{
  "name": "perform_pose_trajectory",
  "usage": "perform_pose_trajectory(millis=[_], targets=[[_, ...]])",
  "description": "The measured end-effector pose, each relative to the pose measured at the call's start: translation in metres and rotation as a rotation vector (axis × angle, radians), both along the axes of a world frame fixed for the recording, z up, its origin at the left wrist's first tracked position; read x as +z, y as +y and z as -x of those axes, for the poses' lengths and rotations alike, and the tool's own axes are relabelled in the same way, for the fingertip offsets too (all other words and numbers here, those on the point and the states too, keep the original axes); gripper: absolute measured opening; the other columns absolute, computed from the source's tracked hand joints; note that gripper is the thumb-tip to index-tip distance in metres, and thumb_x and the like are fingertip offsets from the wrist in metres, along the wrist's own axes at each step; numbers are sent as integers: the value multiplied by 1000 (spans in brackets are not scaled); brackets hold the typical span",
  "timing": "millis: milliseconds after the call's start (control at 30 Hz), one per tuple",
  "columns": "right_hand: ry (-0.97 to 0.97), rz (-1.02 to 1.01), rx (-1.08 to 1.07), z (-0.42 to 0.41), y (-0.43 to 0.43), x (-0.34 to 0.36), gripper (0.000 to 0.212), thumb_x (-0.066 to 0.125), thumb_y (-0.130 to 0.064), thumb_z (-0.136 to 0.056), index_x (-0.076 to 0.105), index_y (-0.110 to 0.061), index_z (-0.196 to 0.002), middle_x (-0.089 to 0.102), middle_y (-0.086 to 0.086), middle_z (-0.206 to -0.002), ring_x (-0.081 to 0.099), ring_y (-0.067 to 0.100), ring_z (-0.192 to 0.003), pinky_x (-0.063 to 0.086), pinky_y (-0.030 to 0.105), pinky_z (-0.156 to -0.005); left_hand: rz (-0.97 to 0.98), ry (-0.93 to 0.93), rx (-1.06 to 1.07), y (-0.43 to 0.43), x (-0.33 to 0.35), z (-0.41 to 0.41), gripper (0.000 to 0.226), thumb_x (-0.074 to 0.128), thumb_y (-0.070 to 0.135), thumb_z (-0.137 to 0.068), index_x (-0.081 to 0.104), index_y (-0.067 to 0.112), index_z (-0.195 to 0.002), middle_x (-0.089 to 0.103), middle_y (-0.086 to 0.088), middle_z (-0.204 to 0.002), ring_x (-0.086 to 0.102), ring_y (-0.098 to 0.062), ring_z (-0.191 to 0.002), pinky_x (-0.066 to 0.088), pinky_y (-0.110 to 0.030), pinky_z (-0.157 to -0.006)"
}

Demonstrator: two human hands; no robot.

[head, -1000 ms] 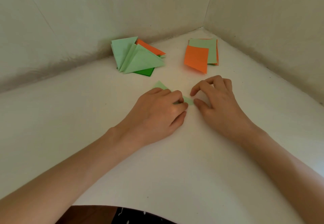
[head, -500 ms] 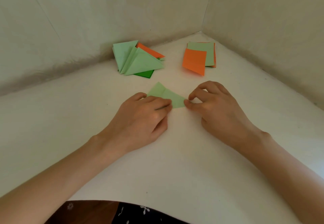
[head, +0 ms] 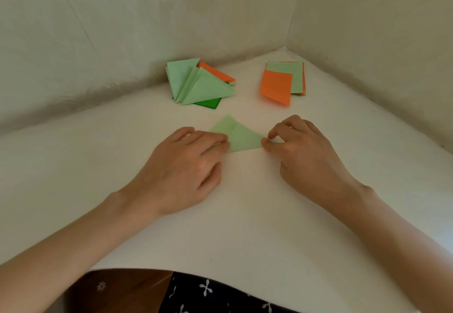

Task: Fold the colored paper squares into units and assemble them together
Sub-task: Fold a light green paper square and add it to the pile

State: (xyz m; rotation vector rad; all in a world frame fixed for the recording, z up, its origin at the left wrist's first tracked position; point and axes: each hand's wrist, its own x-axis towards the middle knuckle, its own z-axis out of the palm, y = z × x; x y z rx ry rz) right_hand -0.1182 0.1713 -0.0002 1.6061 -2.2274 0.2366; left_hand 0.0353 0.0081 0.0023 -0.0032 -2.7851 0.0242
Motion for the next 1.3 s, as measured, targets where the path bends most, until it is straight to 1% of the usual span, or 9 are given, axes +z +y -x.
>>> perform_pose_trajectory(millis=[267, 467, 533, 600, 667, 767, 867, 1067, 1300], targets=[[-39, 78, 52, -2, 3, 2, 59, 26, -5, -67, 72, -10, -103, 65, 12, -97, 59, 35, -89, 48, 38, -73, -134, -135, 28, 20, -7, 7, 45, 38, 33, -89, 66, 10, -115, 64, -1, -115, 60, -19, -100, 35, -27, -91], [-57, 45, 101, -2, 3, 0, 54, 28, -7, -70, 75, -13, -95, 65, 6, -86, 60, 33, -82, 48, 37, -72, -247, -124, 200, 26, -14, 2, 48, 35, 44, -88, 63, 25, -123, 44, -21, -138, 38, -34, -124, 32, -43, -107], [-55, 54, 50, 6, 7, 3, 51, 28, -8, -68, 77, -14, -83, 67, 4, -80, 59, 32, -78, 46, 35, -71, -324, -193, 264, 28, -11, 0, 58, 23, 54, -86, 52, 37, -132, 23, -25, -149, 18, -40, -138, 11, -43, -114], [-54, 83, -3, 13, 11, 5, 50, 28, -9, -67, 77, -14, -76, 67, 2, -78, 57, 31, -78, 45, 34, -71, -387, -252, 288, 30, -10, -1, 70, 5, 64, -77, 33, 49, -139, -1, -17, -157, -8, -29, -144, -15, -31, -110], [-87, 123, -25, 16, 12, 5, 50, 28, -9, -69, 77, -12, -81, 68, 4, -86, 53, 29, -84, 44, 36, -73, -386, -277, 281, 28, -10, -1, 74, -2, 67, -71, 22, 55, -140, -11, -10, -157, -17, -20, -142, -21, -27, -106], [-283, 118, 61, 15, 4, 1, 48, 32, -11, -78, 69, -10, -110, 66, 7, -110, 52, 27, -101, 44, 38, -85, -434, -330, 237, 19, -7, 0, 71, 0, 71, -69, 21, 61, -136, -8, -6, -158, -15, -13, -142, -13, -28, -113], [-339, -40, 179, 9, -1, -6, 48, 33, -12, -82, 64, -12, -119, 62, 7, -122, 55, 34, -112, 44, 41, -96, -404, -376, 196, 6, 0, 4, 73, 1, 73, -67, 26, 60, -134, -9, -3, -158, -17, -10, -141, -15, -25, -111], [-292, -35, 198, -2, 5, 3, 36, 41, -30, -89, 71, -17, -105, 60, 2, -91, 54, 25, -80, 47, 40, -69, -188, -326, 296, -13, 9, 11, 83, -11, 67, -69, 31, 52, -139, -6, -6, -159, -16, -21, -144, -14, -41, -113], [-738, 10, 280, 2, 3, 10, 38, 42, -40, -91, 73, -19, -94, 62, -1, -88, 50, 17, -84, 40, 29, -80, -221, -309, 312, -1, 3, 30, 91, -9, 70, -67, 32, 41, -143, 4, -1, -159, -7, -17, -145, -8, -42, -114]])
